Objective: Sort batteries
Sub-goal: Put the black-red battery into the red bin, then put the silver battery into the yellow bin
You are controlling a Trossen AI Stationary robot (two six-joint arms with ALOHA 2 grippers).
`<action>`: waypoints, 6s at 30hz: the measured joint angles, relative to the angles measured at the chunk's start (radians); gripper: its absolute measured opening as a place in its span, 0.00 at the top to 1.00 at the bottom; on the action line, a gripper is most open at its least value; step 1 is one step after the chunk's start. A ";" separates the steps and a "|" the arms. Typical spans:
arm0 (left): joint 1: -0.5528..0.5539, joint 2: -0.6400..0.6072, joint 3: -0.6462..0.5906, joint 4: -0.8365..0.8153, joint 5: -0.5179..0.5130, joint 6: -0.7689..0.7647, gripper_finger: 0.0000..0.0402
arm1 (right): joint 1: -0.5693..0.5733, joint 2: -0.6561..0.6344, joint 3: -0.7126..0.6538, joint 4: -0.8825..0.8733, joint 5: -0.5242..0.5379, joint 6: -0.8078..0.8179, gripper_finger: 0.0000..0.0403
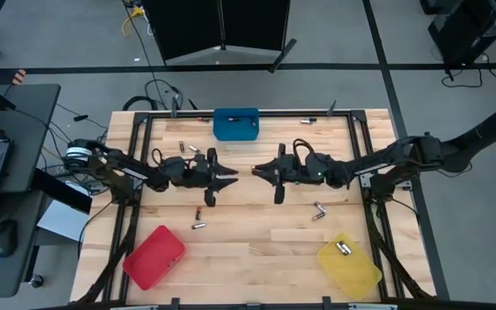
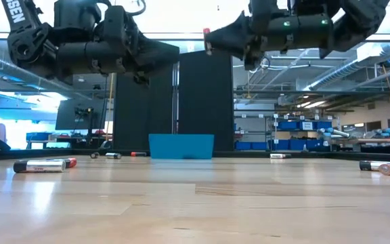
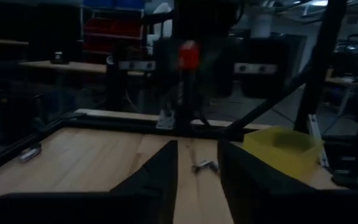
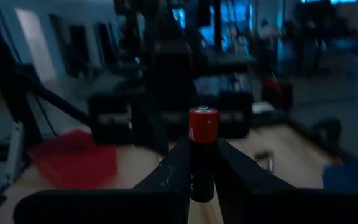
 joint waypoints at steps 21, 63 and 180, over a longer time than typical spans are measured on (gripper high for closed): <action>-0.022 0.000 0.198 -0.192 -0.001 0.003 0.62 | -0.017 0.005 0.000 0.074 -0.103 -0.008 0.86; -0.020 0.103 0.321 -0.251 0.062 0.038 0.86 | -0.009 0.005 0.000 0.079 -0.120 -0.008 0.86; -0.888 -0.143 0.275 -1.859 0.092 -1.559 0.62 | -0.072 -0.176 0.000 -0.538 0.164 -0.129 0.96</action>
